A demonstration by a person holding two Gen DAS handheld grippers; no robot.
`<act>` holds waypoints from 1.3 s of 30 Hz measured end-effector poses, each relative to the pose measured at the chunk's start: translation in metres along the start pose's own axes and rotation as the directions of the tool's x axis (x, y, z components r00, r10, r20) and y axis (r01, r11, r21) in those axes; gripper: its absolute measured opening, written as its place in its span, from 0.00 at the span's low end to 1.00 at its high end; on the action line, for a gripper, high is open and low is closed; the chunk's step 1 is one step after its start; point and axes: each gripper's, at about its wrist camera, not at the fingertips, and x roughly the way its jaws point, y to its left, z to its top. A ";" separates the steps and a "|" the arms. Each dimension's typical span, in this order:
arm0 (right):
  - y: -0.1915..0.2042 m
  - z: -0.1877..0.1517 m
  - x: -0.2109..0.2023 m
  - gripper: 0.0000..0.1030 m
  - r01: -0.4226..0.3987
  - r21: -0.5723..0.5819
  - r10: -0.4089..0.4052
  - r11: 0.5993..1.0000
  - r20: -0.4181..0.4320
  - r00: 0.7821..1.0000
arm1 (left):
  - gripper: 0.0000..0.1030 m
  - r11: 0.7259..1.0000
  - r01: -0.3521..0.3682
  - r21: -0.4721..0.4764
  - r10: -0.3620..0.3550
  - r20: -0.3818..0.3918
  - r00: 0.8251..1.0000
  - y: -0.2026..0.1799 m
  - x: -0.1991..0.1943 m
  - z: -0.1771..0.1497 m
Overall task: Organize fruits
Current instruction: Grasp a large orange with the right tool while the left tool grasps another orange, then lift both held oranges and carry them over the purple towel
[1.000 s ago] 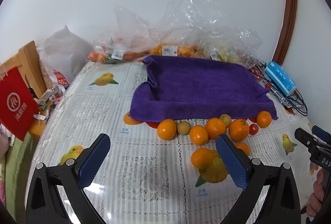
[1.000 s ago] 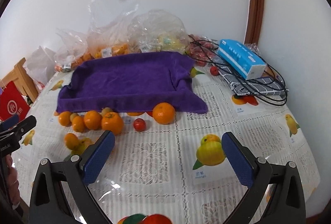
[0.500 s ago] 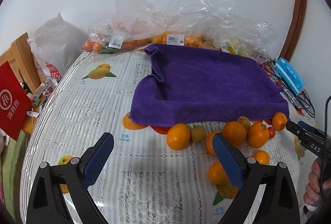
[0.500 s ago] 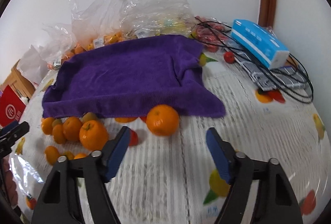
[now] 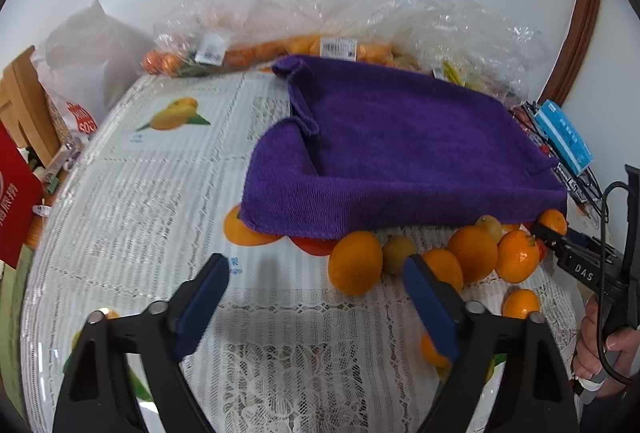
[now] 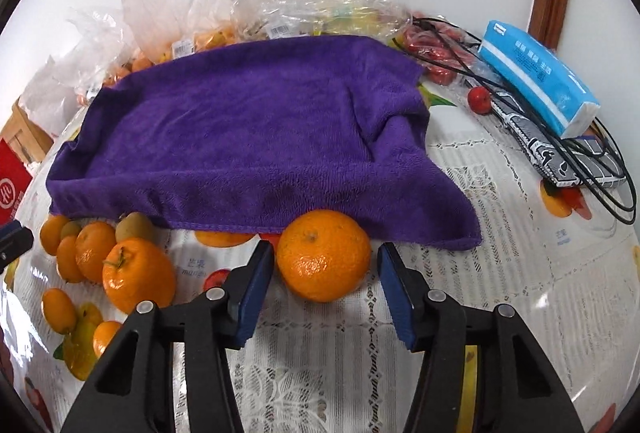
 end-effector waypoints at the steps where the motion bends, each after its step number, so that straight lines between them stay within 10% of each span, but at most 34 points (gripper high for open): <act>1: -0.001 0.000 0.000 0.49 -0.001 -0.001 0.001 1.000 0.001 1.000 | 0.74 1.000 0.000 0.002 0.000 -0.007 1.000 0.000 0.002 0.000; 21: 0.000 -0.001 -0.001 0.43 0.012 -0.011 -0.012 1.000 0.014 1.000 | 0.32 0.997 0.001 0.077 0.000 -0.008 1.000 -0.015 0.027 0.002; 39: -0.002 -0.006 -0.041 0.42 -0.071 0.009 0.070 0.997 0.066 0.995 | 0.31 0.998 0.017 0.063 -0.020 0.045 0.999 -0.008 -0.013 0.007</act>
